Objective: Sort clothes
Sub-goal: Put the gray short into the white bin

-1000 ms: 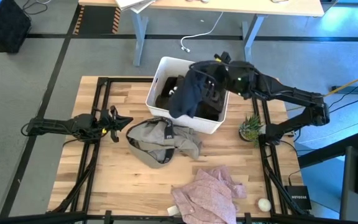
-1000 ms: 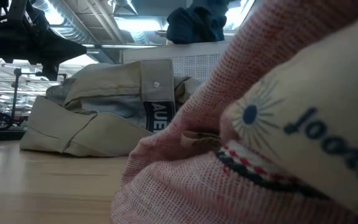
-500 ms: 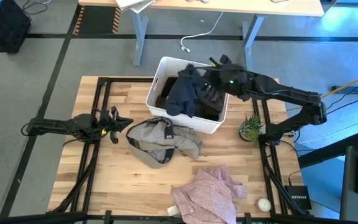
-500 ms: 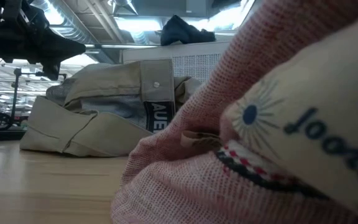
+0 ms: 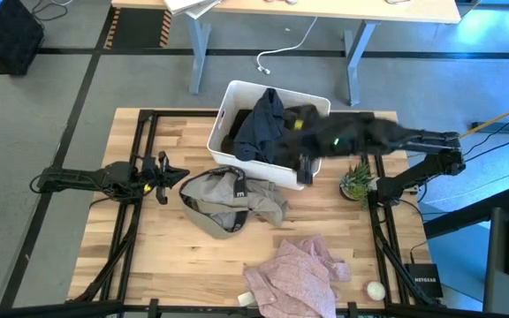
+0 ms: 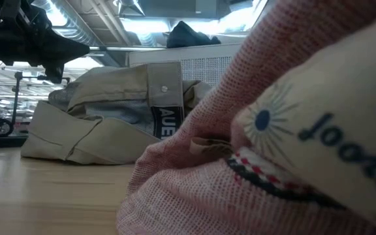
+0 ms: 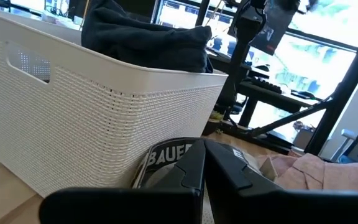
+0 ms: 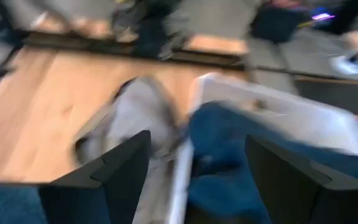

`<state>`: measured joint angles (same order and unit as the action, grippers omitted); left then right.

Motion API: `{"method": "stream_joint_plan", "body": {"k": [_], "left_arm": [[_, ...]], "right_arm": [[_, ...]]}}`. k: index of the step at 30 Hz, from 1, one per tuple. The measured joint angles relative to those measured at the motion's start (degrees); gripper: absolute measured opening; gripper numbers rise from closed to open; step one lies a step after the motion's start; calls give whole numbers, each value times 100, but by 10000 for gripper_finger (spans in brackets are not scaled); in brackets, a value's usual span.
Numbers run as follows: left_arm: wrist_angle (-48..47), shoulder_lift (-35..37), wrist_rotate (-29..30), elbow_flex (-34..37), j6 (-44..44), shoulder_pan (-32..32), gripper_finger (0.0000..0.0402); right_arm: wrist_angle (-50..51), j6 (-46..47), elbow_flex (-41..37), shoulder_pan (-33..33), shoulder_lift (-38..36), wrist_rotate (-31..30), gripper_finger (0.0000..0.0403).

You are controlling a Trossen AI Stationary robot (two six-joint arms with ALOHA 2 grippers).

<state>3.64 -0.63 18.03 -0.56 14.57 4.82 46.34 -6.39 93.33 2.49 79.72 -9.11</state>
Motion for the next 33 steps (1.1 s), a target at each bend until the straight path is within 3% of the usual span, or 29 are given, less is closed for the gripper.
{"method": "stream_joint_plan", "body": {"k": [6,11,16,20,26,33], "left_arm": [[1,1,2,0,-1,1,4],[-15,-27,0,0,143,15,4],[-46,-59,2,1,177,19,4],[-46,-68,4,0,177,17,4],[-41,-65,12,0,150,17,4],[-52,-107,-1,0,173,17,4]], "right_arm": [[-444,34,-890,766,326,-90,277],[-1615,37,-1430,1269,871,-187,278],[-2486,-263,-1446,1628,1784,-980,278],[-2921,-455,-1219,1620,2509,-1438,278],[-3439,-409,-696,1400,3431,-1310,278],[-2998,-153,-506,1050,4101,-1378,277]]}}
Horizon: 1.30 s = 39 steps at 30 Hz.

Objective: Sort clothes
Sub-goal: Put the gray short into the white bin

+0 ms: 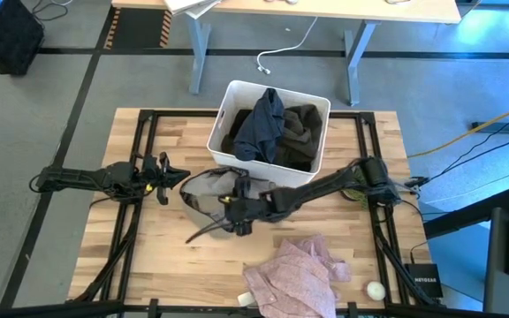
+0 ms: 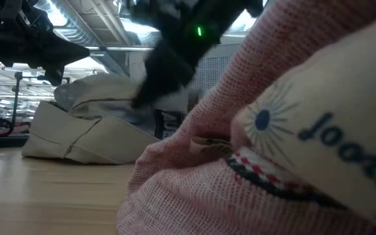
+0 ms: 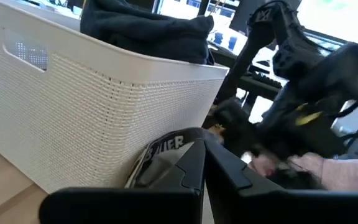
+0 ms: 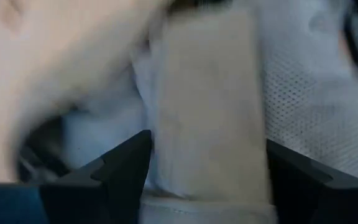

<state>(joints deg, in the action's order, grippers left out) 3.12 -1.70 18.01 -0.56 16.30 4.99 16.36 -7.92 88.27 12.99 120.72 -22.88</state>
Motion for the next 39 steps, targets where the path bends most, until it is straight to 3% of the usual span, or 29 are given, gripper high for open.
{"method": "stream_joint_plan", "body": {"k": [12,19,23,28,33,39], "left_arm": [[50,-80,16,1,46,0,4],[41,-82,16,1,46,0,4],[39,-82,15,0,29,0,4],[41,-82,-141,0,94,0,4],[30,-80,-141,1,102,0,4],[-5,-82,-145,1,124,0,4]], "right_arm": [[2451,216,-2,342,-145,1506,218],[2725,303,-4,747,-787,1424,211],[2504,328,-4,781,-1120,1282,230],[1507,352,0,764,-1223,1053,288],[1187,164,-2,676,-777,919,337],[1485,249,-7,241,-118,797,346]]}}
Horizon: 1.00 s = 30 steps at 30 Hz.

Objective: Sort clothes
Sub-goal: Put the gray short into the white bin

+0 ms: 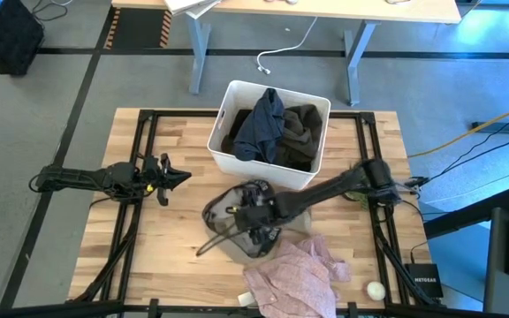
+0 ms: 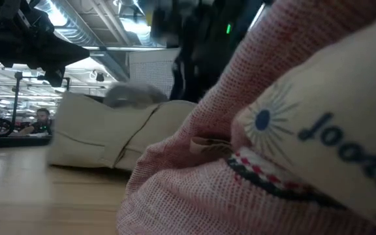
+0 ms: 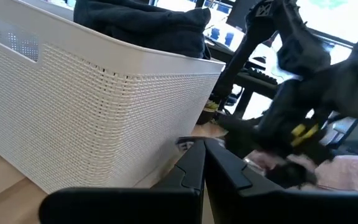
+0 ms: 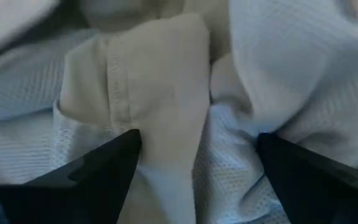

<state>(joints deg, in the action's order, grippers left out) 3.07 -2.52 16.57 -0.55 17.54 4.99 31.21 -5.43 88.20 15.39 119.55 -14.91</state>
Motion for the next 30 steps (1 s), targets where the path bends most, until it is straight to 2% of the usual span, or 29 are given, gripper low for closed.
{"method": "stream_joint_plan", "body": {"k": [5,8,11,14,20,21,25,30], "left_arm": [[-5,1,-28,0,26,0,4],[-28,2,-299,1,154,0,4],[-48,0,-331,-1,133,0,4],[-48,0,-331,1,131,-7,4],[-48,2,-329,-1,155,-7,4],[-48,0,-331,1,154,-7,4],[-48,0,-329,0,140,-7,4],[-48,0,-327,1,109,-7,4]], "right_arm": [[-28,-108,29,-284,528,581,318],[-30,-158,50,-399,793,859,286],[-85,-229,63,-427,894,886,245],[-94,-282,62,-413,903,852,188],[-143,-405,48,-406,911,756,31],[-148,-407,46,-406,911,756,20],[-149,-403,28,-356,832,735,27],[167,-403,-37,-231,397,579,14]]}}
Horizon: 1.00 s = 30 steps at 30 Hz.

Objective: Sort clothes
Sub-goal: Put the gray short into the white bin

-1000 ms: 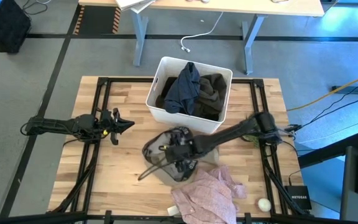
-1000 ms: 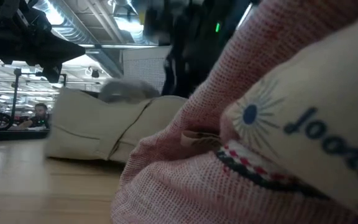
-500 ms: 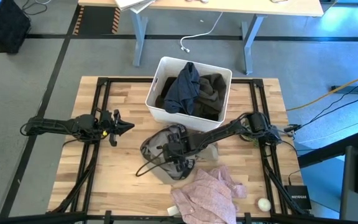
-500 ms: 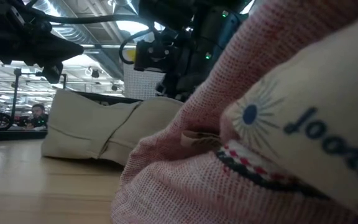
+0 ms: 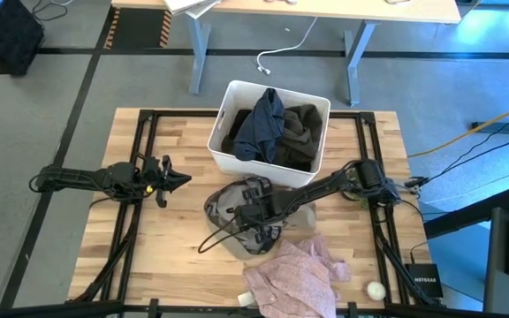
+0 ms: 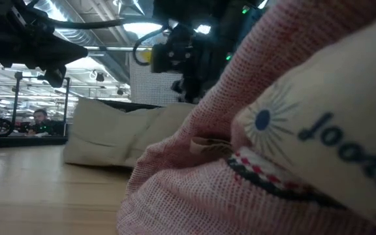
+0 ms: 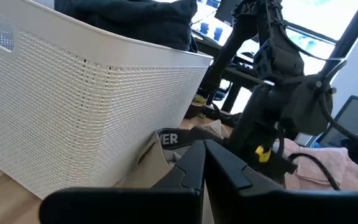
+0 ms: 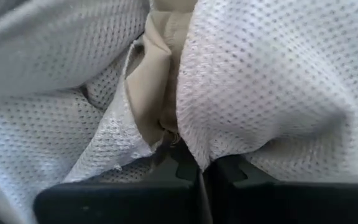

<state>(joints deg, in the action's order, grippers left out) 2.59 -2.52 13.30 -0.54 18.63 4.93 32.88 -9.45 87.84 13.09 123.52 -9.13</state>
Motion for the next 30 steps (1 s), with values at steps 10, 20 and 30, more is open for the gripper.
{"method": "stream_joint_plan", "body": {"k": [10,20,30], "left_arm": [[2,0,33,0,4,0,4],[9,2,105,-2,-85,0,4],[11,2,109,-2,-41,0,4]], "right_arm": [[-56,-3,6,443,-1244,-583,14],[-330,-244,15,520,-2722,-1356,14],[-2038,-1833,27,133,-4091,-2617,14]]}}
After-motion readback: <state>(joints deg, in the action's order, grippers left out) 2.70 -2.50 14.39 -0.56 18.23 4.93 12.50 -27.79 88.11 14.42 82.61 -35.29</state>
